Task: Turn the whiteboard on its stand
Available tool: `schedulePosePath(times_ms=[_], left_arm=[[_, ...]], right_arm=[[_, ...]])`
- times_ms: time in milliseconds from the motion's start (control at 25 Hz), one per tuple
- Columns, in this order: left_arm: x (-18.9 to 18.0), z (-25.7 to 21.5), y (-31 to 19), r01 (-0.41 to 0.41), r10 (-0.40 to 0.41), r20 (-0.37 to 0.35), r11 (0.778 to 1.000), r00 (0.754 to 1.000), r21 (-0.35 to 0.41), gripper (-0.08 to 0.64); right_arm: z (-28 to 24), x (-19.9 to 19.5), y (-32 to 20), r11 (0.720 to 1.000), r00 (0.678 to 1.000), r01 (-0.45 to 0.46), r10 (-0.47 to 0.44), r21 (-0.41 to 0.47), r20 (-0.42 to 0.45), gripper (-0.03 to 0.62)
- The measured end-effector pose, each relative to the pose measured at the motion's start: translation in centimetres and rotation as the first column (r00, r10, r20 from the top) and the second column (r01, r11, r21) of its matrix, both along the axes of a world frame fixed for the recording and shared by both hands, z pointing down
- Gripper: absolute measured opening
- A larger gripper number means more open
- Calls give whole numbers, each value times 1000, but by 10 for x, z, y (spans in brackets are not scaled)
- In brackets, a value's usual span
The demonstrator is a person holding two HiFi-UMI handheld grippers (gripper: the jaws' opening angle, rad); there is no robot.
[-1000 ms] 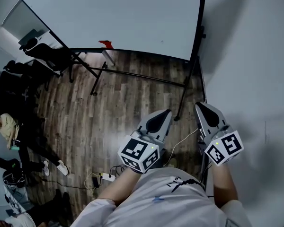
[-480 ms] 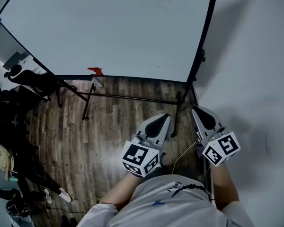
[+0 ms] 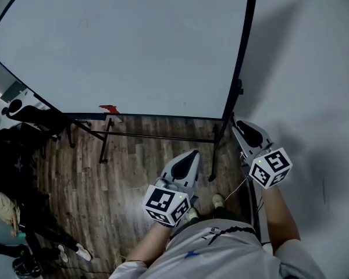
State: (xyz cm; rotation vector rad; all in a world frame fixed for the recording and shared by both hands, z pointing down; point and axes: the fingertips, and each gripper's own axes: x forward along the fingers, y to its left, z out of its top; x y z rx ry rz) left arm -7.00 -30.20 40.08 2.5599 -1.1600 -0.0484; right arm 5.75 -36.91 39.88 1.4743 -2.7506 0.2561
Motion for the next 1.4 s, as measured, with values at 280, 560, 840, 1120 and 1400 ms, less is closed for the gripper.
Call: schedulePosePath(times_ms=[280,560,840,1120,1400], left_arm=[[28,8,-27,81,-81,25,996,996,-39,12],[59,11,-46,135,-134,48,991,990,-10,12],[83,13,-54,157,-155,51,987,987,-18,12],[87,21,-52,198,-195,69,979,978,-37,12],[81,24,-44,240,-237,73,970,969,-45,12]], right_arm=[[38,64,-96,998,998,24,-27,-50,-53,154],[56,80,-159,994,990,107,-110,-33,-92,218],[70,68,-182,974,969,221,-225,-45,-104,229],[80,52,-191,945,939,323,-328,-56,-101,227],[79,52,-193,936,929,347,-352,-63,-112,190]])
